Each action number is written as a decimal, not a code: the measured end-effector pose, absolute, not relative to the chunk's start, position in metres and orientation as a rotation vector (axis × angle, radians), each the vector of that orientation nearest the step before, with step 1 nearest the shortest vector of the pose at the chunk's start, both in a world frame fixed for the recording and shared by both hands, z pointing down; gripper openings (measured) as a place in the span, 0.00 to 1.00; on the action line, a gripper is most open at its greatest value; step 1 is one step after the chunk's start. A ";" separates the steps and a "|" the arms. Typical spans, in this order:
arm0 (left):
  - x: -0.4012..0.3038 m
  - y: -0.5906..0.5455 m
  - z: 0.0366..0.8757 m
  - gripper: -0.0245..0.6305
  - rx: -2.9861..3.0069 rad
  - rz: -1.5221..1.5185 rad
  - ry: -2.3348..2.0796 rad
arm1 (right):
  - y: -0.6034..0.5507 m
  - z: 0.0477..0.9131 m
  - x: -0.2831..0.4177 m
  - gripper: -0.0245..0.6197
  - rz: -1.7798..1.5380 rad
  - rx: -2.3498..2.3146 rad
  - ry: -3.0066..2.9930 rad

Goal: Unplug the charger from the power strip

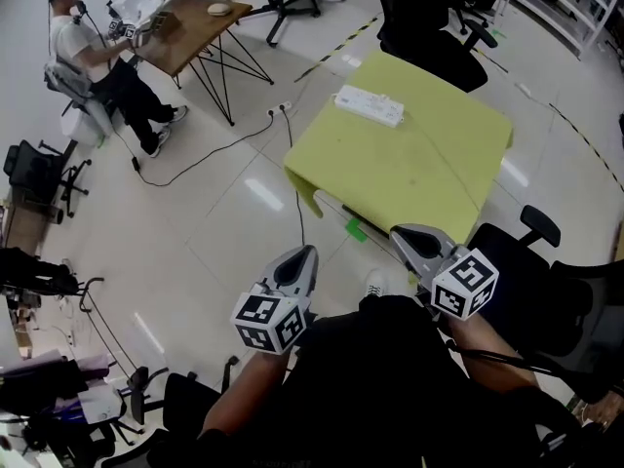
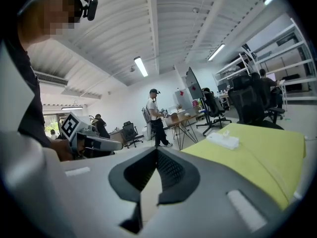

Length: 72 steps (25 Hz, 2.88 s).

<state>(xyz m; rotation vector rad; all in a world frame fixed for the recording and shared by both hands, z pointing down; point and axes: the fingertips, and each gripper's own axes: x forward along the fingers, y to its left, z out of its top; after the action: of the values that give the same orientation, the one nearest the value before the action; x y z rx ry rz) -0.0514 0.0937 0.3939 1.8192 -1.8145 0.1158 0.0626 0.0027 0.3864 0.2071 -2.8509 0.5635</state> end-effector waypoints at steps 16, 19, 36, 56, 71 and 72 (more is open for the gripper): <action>-0.073 -0.008 0.412 0.05 1.818 0.186 -1.761 | -0.092 0.421 0.042 0.04 0.741 0.278 -2.825; -0.081 -0.018 0.418 0.05 1.824 0.194 -1.732 | -0.099 0.424 0.040 0.04 0.755 0.311 -2.814; -0.192 -0.159 0.438 0.05 2.031 0.207 -1.490 | -0.190 0.433 -0.048 0.04 0.774 0.662 -2.696; -0.261 -0.274 0.493 0.05 2.171 0.283 -1.070 | -0.285 0.484 -0.091 0.04 0.875 1.160 -2.341; -0.259 -0.313 0.524 0.05 2.120 0.341 -1.069 | -0.343 0.561 -0.086 0.34 0.952 1.191 -2.154; -0.259 -0.313 0.526 0.05 2.114 0.341 -1.066 | -0.347 0.565 -0.086 0.35 0.948 1.194 -2.142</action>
<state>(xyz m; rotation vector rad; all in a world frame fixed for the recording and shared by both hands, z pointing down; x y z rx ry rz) -0.2593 -0.3125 0.5259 2.1138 -1.0663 0.3412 -0.0863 -0.3470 0.5654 1.1943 -2.1417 0.9477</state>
